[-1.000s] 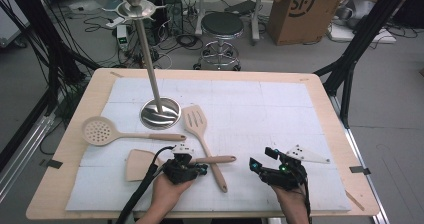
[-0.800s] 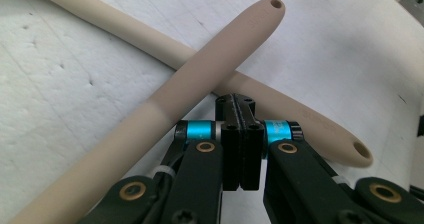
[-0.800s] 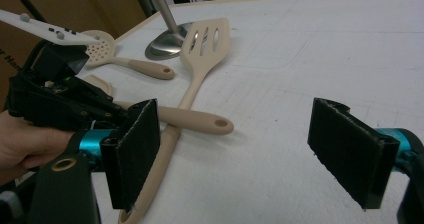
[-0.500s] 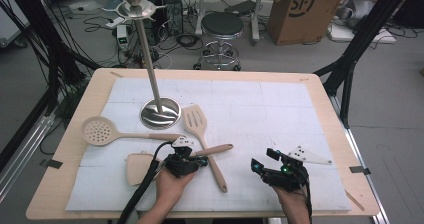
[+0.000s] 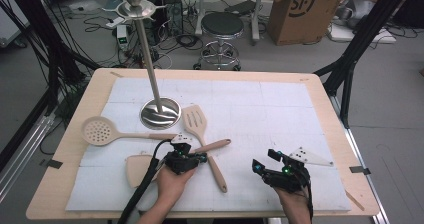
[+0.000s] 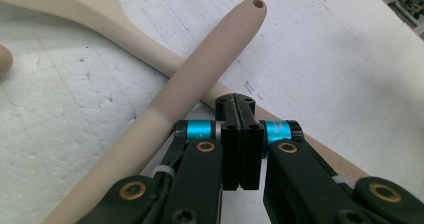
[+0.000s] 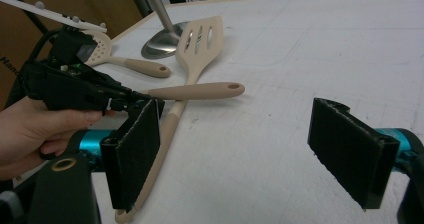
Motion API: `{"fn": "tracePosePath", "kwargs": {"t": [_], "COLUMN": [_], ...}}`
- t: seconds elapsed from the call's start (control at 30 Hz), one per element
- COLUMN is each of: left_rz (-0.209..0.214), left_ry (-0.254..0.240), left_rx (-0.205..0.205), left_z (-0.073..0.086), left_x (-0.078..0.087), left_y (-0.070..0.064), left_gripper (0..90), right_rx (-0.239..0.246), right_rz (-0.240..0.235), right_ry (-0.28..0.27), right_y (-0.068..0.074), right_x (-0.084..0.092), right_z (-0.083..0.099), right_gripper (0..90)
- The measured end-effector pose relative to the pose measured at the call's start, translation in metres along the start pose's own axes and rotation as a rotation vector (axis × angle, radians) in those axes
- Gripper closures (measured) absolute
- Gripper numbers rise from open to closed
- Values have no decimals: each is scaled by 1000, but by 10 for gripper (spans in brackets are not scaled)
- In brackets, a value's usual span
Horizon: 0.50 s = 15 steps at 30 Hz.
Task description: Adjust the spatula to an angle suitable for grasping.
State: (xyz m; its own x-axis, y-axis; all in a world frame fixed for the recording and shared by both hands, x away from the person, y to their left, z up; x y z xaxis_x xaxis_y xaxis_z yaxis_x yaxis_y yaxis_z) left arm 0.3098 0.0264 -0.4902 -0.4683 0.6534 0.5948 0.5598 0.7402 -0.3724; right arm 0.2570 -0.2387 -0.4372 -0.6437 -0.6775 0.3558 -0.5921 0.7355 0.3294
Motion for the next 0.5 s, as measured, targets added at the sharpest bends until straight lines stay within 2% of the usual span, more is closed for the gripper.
{"fn": "tracePosePath", "kwargs": {"t": [0.17,0.27,0.4,0.43,0.5], "left_rz": [-11,-8,26,36,72], "left_ry": [-15,-21,-17,-22,-34], "left_rx": [23,20,4,9,32], "left_z": [-2,-3,-3,-5,-8], "left_x": [0,1,8,11,20], "left_y": [3,3,-2,-2,-1], "left_gripper": [897,897,885,861,749], "right_rx": [2,6,2,3,5], "right_rz": [-4,-6,-7,-4,-4], "right_ry": [7,10,10,11,11], "right_y": [1,2,2,1,1], "right_x": [-2,-3,-2,-2,-2], "right_z": [0,1,1,1,1], "right_gripper": [209,208,209,209,209]}}
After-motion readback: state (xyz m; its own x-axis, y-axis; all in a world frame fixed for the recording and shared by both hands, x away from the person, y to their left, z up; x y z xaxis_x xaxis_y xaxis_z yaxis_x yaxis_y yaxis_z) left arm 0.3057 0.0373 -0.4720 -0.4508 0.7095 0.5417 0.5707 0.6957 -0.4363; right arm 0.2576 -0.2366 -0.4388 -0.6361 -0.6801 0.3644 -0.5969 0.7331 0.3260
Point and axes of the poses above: each handheld gripper's, and its own axes: x roughly backward along the jaws, z roughly out of its underside, y roughly to its left, the point moved 5 cm from there along -x, roughly forward along the jaws, and after that the axes turned 3 degrees about -z, right-handed, at the moved point
